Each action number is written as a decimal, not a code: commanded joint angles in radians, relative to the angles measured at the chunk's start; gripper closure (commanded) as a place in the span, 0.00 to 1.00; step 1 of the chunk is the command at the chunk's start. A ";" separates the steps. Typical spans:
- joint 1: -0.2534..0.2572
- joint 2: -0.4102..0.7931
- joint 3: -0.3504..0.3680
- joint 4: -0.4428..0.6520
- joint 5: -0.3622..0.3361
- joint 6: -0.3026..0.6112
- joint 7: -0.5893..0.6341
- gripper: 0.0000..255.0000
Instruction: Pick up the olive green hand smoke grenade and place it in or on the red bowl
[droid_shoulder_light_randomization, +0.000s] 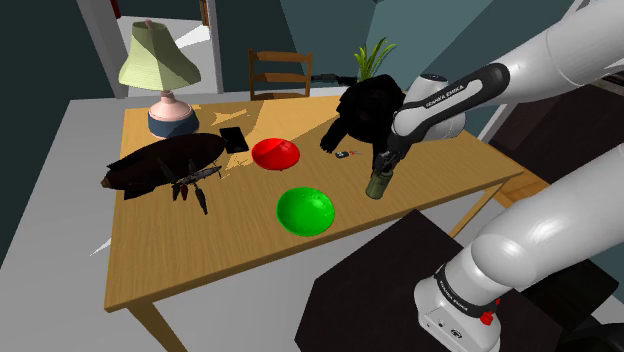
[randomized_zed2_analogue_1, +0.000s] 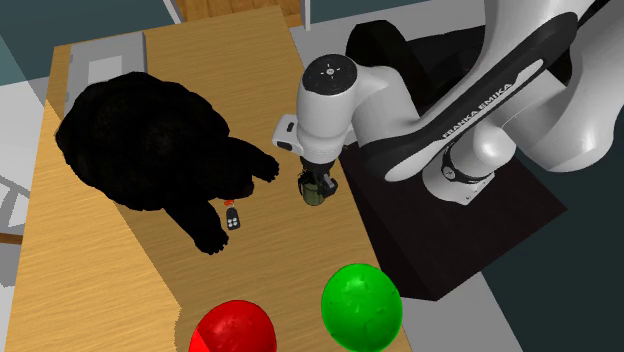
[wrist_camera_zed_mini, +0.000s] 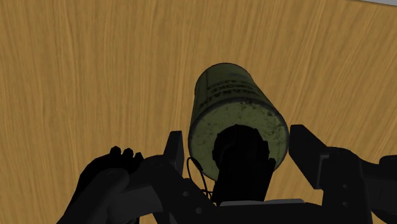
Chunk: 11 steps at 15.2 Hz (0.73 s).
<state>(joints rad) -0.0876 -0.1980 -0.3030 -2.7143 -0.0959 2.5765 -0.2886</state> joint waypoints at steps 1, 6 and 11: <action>0.000 0.000 0.000 0.000 0.000 0.000 0.000 1.00; -0.007 -0.055 0.008 0.015 -0.015 -0.069 0.012 1.00; -0.013 -0.117 0.018 0.040 -0.026 -0.155 0.022 1.00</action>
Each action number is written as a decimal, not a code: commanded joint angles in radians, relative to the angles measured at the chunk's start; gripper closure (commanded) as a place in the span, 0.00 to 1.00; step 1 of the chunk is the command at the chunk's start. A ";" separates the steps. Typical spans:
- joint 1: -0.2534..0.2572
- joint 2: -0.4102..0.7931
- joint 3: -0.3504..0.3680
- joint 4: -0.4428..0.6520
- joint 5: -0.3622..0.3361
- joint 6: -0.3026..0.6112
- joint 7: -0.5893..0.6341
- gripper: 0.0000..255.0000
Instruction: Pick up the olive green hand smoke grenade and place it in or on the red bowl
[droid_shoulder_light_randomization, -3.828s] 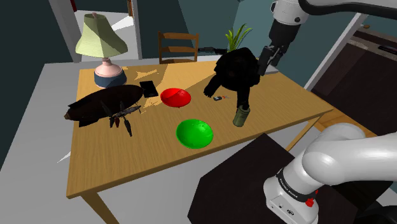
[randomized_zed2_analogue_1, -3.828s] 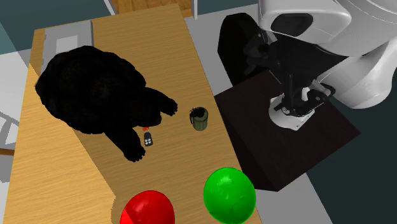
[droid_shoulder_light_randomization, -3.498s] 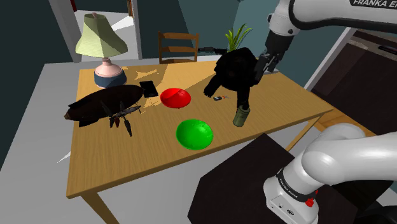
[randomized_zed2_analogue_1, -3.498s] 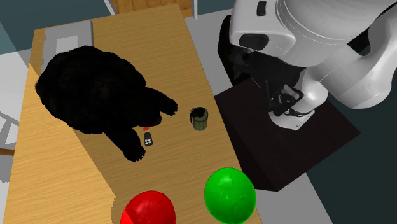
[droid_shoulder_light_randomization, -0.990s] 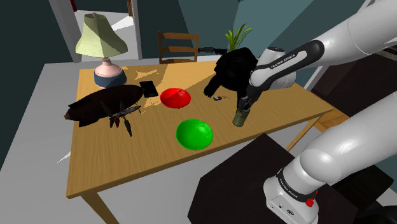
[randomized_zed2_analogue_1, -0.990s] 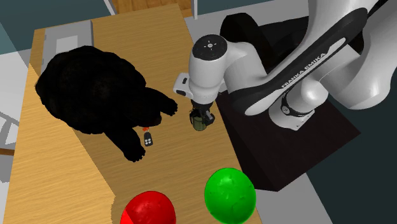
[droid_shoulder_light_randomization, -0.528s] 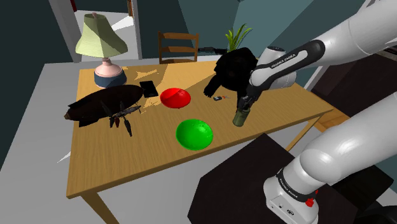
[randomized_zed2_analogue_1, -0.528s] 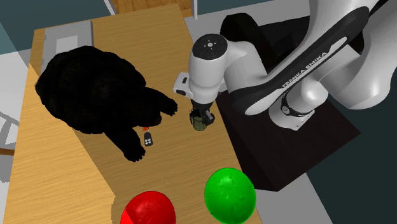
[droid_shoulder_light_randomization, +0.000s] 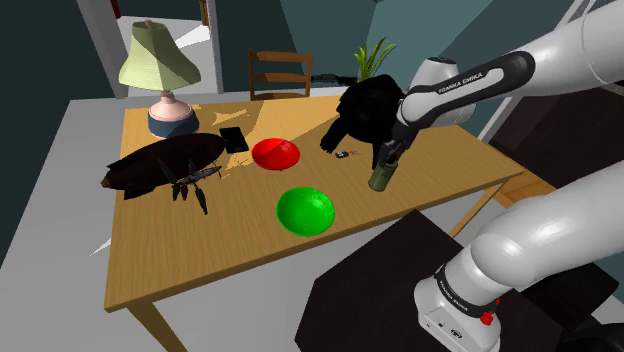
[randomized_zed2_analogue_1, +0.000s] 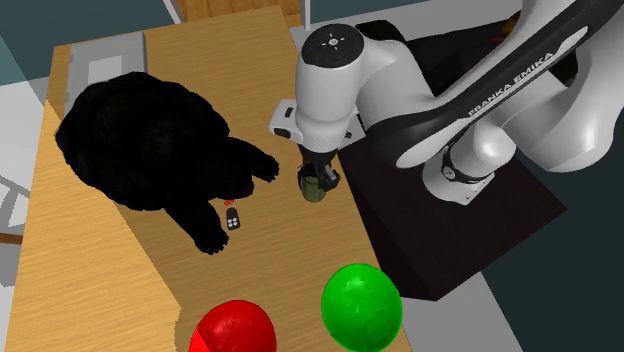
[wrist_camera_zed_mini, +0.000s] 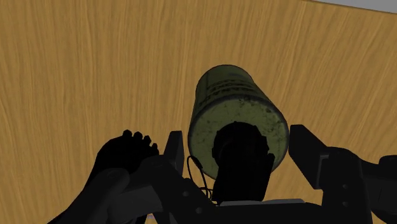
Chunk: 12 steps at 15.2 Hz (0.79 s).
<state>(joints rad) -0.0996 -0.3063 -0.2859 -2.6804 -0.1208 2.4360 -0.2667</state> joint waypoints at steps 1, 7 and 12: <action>-0.002 -0.020 0.003 0.011 -0.003 -0.031 0.002 1.00; -0.006 -0.081 0.014 0.051 -0.008 -0.131 0.009 1.00; -0.008 -0.122 0.024 0.089 -0.009 -0.211 0.012 1.00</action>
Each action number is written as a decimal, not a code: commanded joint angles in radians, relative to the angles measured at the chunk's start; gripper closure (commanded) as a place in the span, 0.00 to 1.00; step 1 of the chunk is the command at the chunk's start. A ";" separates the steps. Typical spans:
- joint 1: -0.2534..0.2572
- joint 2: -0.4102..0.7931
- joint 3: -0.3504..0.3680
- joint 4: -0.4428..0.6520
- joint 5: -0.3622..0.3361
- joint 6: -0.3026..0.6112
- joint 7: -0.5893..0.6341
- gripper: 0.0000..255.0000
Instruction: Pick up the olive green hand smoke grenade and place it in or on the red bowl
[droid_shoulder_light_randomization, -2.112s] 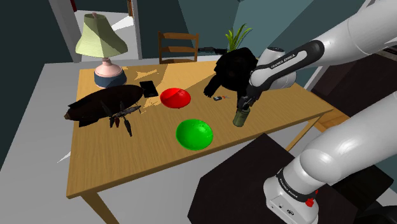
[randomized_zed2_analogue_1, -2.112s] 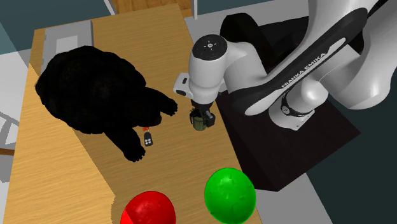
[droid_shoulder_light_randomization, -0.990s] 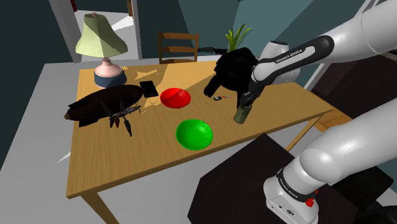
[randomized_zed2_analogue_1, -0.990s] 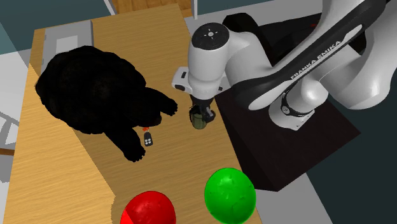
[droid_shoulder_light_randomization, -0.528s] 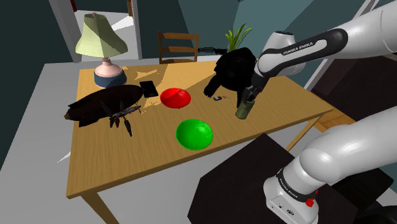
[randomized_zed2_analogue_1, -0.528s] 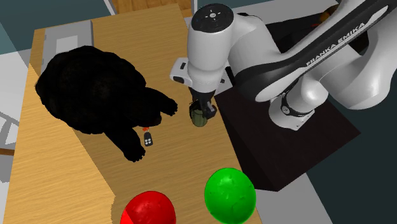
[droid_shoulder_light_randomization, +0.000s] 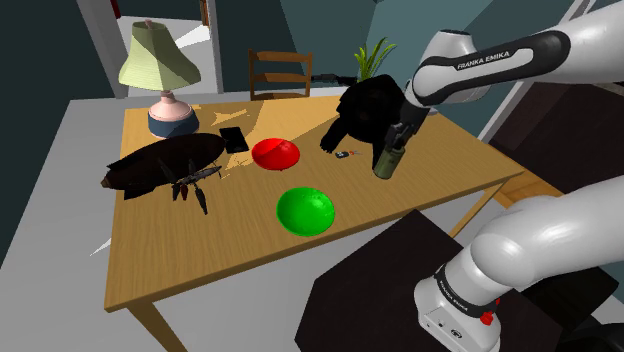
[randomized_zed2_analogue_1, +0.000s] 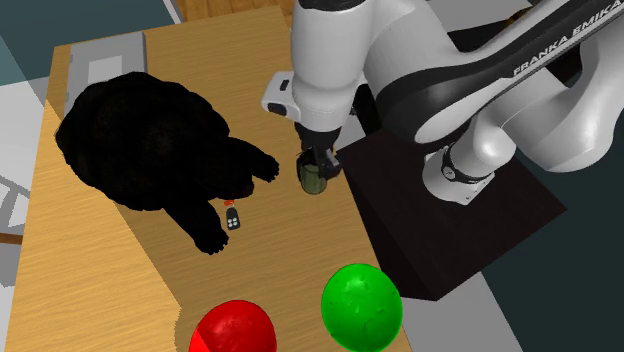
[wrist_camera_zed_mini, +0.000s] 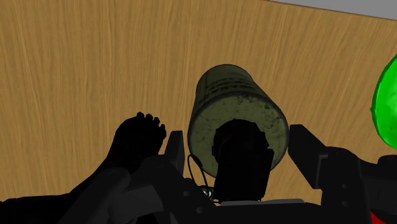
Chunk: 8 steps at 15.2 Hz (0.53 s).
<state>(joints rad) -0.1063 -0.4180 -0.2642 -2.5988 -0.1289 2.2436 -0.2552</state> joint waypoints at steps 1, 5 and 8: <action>-0.001 -0.018 0.004 0.016 0.000 -0.034 0.001 1.00; 0.026 0.023 0.031 0.073 0.023 -0.051 0.035 1.00; 0.062 0.100 0.066 0.151 0.052 -0.055 0.082 1.00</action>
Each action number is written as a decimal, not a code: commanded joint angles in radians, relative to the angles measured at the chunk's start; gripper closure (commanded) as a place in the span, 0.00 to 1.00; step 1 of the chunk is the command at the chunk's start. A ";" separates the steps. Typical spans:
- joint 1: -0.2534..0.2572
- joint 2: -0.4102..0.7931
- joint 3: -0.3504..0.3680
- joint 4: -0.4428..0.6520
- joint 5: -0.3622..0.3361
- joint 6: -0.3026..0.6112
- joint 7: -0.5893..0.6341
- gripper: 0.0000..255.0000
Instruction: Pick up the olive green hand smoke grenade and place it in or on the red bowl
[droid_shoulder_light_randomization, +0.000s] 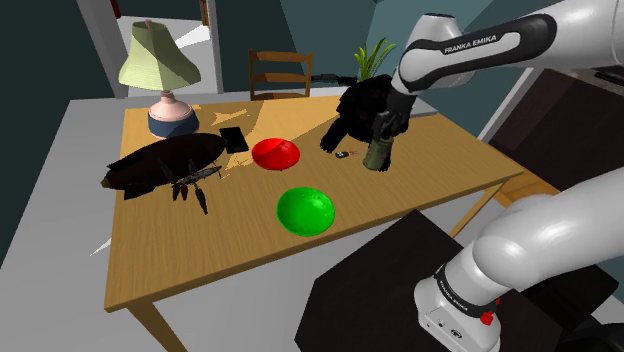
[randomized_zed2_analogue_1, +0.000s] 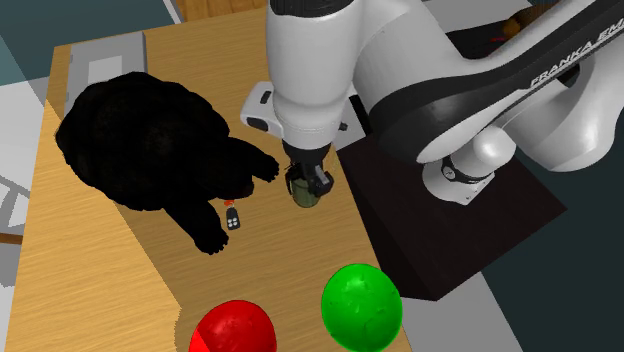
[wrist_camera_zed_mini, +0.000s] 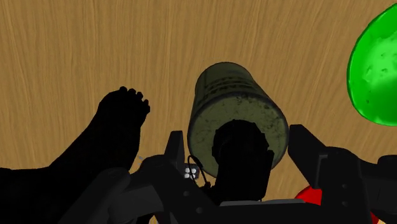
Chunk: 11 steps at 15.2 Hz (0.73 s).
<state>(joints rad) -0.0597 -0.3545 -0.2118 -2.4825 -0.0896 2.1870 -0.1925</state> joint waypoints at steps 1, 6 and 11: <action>0.026 0.063 0.025 0.063 0.022 -0.001 0.034 1.00; 0.072 0.198 0.074 0.219 0.056 -0.025 0.104 1.00; 0.109 0.340 0.114 0.400 0.075 -0.066 0.170 1.00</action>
<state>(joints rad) 0.0424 -0.0490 -0.1051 -2.1277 -0.0185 2.1311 -0.0355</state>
